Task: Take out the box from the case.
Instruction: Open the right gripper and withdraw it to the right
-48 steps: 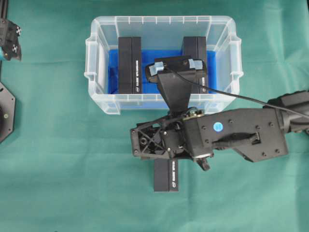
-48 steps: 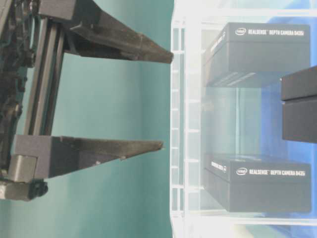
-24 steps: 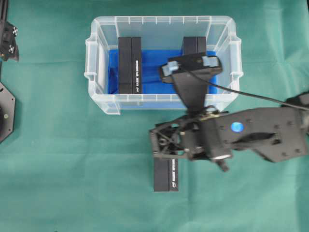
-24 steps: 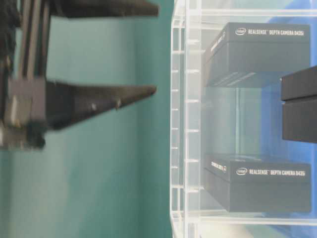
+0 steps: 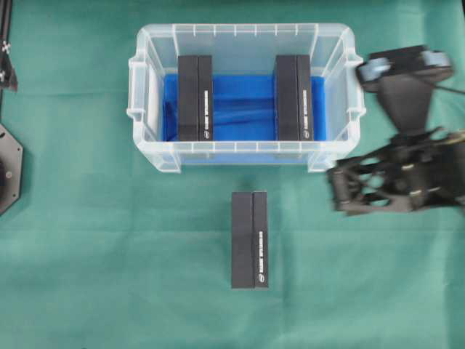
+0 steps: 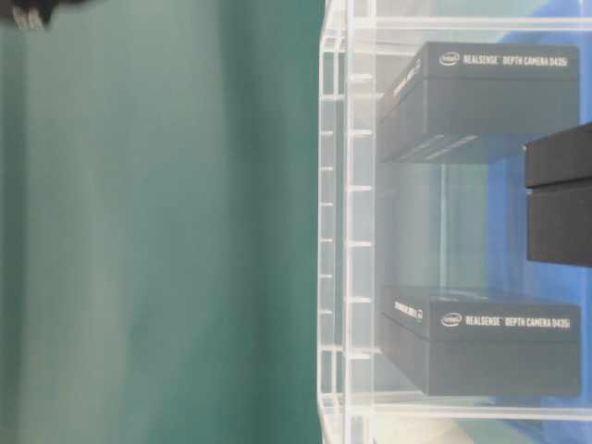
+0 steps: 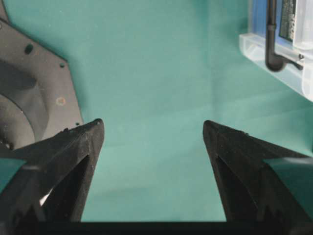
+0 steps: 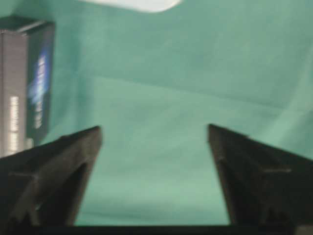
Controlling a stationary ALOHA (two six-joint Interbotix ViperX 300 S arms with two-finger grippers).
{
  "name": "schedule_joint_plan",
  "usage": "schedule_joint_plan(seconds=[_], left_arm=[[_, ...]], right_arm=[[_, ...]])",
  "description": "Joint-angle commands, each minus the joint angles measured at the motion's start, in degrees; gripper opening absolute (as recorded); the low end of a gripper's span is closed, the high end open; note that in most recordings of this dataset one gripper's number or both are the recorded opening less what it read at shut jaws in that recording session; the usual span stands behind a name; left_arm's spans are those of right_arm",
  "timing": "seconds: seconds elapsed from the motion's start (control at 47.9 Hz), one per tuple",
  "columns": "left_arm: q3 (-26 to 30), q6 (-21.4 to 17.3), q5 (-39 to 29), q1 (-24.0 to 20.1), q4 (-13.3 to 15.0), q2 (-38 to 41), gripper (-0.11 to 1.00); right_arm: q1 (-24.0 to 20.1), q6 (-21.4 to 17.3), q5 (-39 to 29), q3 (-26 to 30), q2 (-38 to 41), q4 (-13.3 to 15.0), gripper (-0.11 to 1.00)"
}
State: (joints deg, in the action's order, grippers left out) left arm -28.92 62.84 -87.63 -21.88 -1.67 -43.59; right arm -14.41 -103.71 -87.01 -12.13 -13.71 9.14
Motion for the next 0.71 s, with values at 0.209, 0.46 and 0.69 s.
schedule_joint_plan(seconds=[0.209,0.46,0.69], left_arm=[[0.35,-0.26,-0.09,0.53,-0.18,-0.44,0.81],[0.62,-0.26,-0.09,0.53,-0.18,0.44,0.81],[0.88,-0.09,-0.09,0.62,-0.18,1.49,0.81]], right_arm=[[-0.7,-1.14,0.26,-8.79,-11.07,0.26,0.89],[1.41,-1.05,2.46,-10.72,-11.43,0.44,0.89],[9.93,5.54,2.99,-13.18,-12.83,0.79,0.89]])
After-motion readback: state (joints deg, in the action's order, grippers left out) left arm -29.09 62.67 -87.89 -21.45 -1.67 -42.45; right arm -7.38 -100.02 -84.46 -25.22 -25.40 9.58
